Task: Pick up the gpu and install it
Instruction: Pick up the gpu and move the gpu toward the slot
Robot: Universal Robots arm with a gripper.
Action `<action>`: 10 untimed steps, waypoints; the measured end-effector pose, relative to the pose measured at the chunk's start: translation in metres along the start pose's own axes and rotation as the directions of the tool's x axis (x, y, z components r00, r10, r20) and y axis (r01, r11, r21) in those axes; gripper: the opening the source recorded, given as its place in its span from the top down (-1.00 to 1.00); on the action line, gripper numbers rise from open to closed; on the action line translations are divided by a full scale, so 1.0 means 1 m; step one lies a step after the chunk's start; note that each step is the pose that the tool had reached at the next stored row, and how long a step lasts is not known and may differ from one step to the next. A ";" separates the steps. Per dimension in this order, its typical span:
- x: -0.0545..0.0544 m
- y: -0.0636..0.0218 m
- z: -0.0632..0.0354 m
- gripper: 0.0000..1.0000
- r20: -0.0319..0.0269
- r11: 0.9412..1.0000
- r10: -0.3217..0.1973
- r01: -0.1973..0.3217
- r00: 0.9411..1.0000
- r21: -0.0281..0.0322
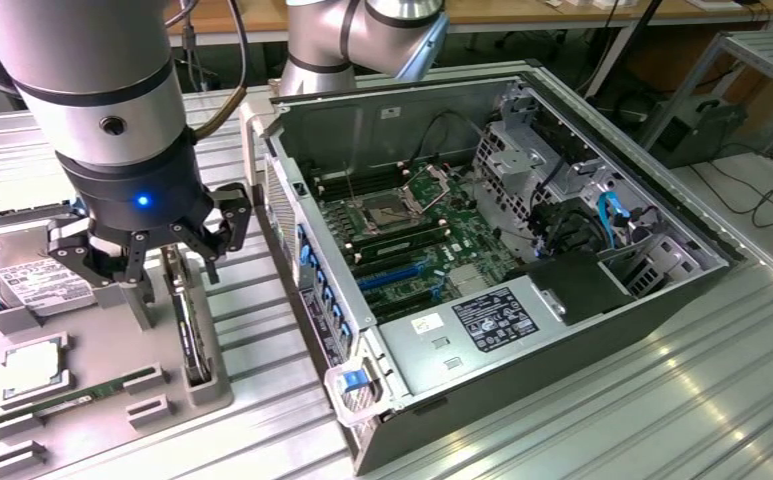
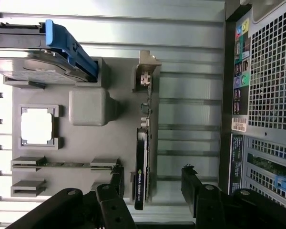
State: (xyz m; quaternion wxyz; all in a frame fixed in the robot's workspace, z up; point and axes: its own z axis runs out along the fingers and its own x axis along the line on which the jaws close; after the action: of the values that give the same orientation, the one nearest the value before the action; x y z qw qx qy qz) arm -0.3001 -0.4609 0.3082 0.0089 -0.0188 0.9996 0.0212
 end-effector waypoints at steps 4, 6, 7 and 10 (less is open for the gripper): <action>0.000 -0.0001 0.0004 -0.21 -0.005 1.000 -0.009 0.009 1.000 0.015; 0.000 -0.0001 0.0007 -0.21 -0.006 1.000 -0.016 0.016 1.000 0.015; 0.000 -0.0001 0.0011 -0.21 -0.006 1.000 -0.018 0.018 1.000 0.015; 0.000 0.0001 0.0031 -0.21 -0.006 1.000 -0.017 0.017 1.000 0.015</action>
State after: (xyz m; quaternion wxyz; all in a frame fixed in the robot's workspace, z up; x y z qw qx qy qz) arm -0.2999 -0.4607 0.3051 0.0063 -0.0275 0.9995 0.0135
